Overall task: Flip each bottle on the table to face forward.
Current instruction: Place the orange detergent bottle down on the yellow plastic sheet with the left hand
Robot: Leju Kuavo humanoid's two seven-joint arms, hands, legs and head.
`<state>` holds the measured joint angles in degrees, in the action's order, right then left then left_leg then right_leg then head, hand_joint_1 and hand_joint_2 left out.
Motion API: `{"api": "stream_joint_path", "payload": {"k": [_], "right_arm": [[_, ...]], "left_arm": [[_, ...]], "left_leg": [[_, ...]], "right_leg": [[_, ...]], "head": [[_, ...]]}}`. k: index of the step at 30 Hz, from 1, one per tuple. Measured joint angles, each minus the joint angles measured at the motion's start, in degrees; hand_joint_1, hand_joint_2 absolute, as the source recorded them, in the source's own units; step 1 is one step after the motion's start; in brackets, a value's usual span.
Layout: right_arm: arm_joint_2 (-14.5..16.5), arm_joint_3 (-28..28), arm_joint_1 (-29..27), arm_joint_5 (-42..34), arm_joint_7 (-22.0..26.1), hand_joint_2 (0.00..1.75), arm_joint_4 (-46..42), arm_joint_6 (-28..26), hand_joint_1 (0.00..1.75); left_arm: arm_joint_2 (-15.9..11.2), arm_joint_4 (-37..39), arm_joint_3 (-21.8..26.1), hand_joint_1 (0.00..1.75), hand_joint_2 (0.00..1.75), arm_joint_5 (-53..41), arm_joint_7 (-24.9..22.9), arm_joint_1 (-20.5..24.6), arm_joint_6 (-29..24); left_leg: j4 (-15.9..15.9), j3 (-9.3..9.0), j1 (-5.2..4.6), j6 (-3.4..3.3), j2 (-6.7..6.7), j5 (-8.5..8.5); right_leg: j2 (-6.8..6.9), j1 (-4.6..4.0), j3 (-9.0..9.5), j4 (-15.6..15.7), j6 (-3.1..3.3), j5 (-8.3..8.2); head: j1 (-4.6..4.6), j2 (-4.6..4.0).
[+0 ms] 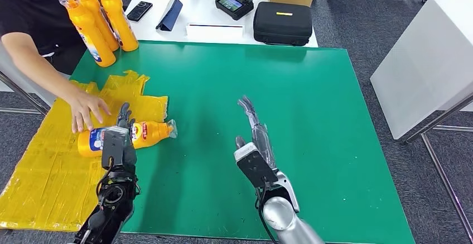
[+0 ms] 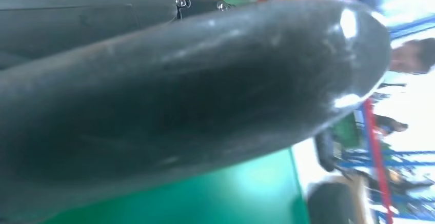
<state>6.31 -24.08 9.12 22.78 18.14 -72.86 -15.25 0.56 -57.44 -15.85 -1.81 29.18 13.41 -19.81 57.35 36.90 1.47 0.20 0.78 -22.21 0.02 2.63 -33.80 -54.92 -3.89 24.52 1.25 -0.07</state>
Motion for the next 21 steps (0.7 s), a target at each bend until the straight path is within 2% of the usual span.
{"api": "stream_joint_path", "payload": {"k": [2, 4, 7, 13, 21], "right_arm": [[-0.08, 0.22, -0.99, -0.41, 2.1, 0.0, -1.24, -1.8, 0.0], [-0.21, 0.5, -2.51, -1.47, 5.85, 0.0, -2.97, -5.2, 0.0], [-0.77, 0.52, -6.07, -3.09, 10.24, 0.0, -6.93, -9.17, 0.0], [-2.39, -0.86, -11.72, -3.0, 12.0, 0.0, -13.83, -14.34, 0.0], [-3.69, -1.88, -13.17, -2.52, 12.01, 0.0, -16.75, -15.86, 0.0]], "left_arm": [[0.11, -3.23, -0.12, 0.0, 0.0, -1.35, 1.54, -1.26, 3.9], [0.34, -6.28, -1.06, 0.0, 0.0, 0.58, 3.32, -2.66, 10.19], [0.98, -10.89, -5.12, 0.0, 0.0, 2.9, 4.8, -5.12, 14.73], [1.47, -17.57, -13.37, 0.0, 0.0, 2.92, 5.43, -8.21, 14.56], [1.75, -20.73, -16.51, 0.0, 0.0, 2.96, 5.14, -9.6, 14.89]], "left_leg": [[0.0, 0.0, 0.01, -0.01, -0.01, 0.02], [0.0, -0.01, 0.01, -0.02, -0.02, 0.04], [0.0, 0.02, -0.03, -0.03, -0.05, 0.03], [-0.01, 0.07, -0.1, -0.06, -0.04, -0.03], [-0.02, 0.03, -0.08, -0.07, -0.04, 0.03]], "right_leg": [[0.02, 0.0, -0.02, 0.0, 0.0, 0.0], [0.04, -0.01, -0.01, 0.0, 0.0, 0.0], [0.05, 0.02, 0.01, 0.0, -0.01, 0.0], [0.04, 0.08, -0.03, 0.01, -0.02, 0.01], [0.04, 0.06, -0.02, 0.0, -0.02, -0.01]], "head": [[0.02, 0.0], [0.02, 0.0], [0.0, 0.0], [0.02, 0.0], [0.02, 0.0]]}}
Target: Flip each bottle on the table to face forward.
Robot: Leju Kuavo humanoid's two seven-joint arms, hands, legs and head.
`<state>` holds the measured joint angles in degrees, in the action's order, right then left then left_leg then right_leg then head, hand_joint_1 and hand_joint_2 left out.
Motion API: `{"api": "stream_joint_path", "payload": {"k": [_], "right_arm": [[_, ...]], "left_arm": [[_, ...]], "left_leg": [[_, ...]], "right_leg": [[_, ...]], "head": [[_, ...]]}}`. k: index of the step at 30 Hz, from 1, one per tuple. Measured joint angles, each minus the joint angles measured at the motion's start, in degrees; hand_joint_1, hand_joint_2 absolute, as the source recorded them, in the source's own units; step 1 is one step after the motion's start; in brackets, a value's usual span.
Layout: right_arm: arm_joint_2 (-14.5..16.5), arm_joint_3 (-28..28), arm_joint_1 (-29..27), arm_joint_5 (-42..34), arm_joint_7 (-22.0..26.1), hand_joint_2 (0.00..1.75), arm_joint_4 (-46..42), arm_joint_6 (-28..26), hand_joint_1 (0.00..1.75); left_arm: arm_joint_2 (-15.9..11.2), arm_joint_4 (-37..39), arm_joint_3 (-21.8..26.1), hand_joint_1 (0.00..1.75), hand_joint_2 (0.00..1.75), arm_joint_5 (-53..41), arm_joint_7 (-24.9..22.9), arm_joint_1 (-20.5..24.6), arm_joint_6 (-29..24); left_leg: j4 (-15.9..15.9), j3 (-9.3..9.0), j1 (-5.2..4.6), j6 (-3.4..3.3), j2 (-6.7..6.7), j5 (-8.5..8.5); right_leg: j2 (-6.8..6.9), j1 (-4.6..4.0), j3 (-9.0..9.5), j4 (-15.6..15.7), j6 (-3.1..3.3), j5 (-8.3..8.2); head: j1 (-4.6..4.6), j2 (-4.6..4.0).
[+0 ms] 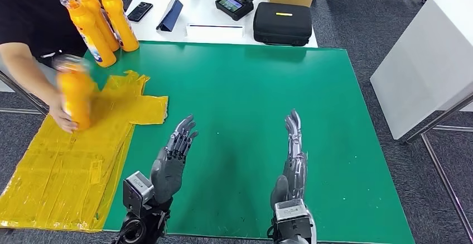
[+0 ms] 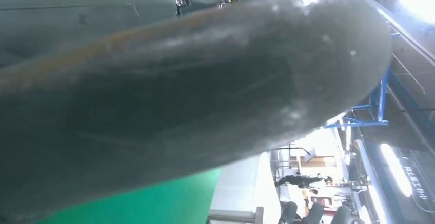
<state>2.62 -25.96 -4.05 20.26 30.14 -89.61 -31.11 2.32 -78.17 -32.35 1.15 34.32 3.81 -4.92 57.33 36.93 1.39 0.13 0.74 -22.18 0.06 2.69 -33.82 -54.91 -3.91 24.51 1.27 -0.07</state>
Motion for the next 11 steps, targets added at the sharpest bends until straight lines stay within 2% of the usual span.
{"api": "stream_joint_path", "payload": {"k": [6, 11], "right_arm": [[-0.47, -0.39, -0.13, -0.84, -0.72, 0.0, -0.33, -0.66, 0.0], [-1.38, 0.51, -1.77, -4.53, -1.28, 0.0, -2.04, -0.33, 0.0]], "left_arm": [[0.02, -0.52, -0.5, 0.0, 0.0, -1.11, -0.01, -0.42, 2.56], [-0.05, -1.43, -0.13, 0.0, 0.0, -5.3, 0.53, -2.06, 1.57]], "left_leg": [[0.0, 0.0, -0.02, -0.01, -0.01, 0.01], [0.0, 0.02, -0.02, -0.01, -0.01, -0.01]], "right_leg": [[0.0, 0.02, 0.01, 0.0, -0.01, -0.01], [0.01, 0.02, 0.01, 0.0, -0.01, 0.0]], "head": [[0.0, 0.0], [0.0, 0.0]]}}
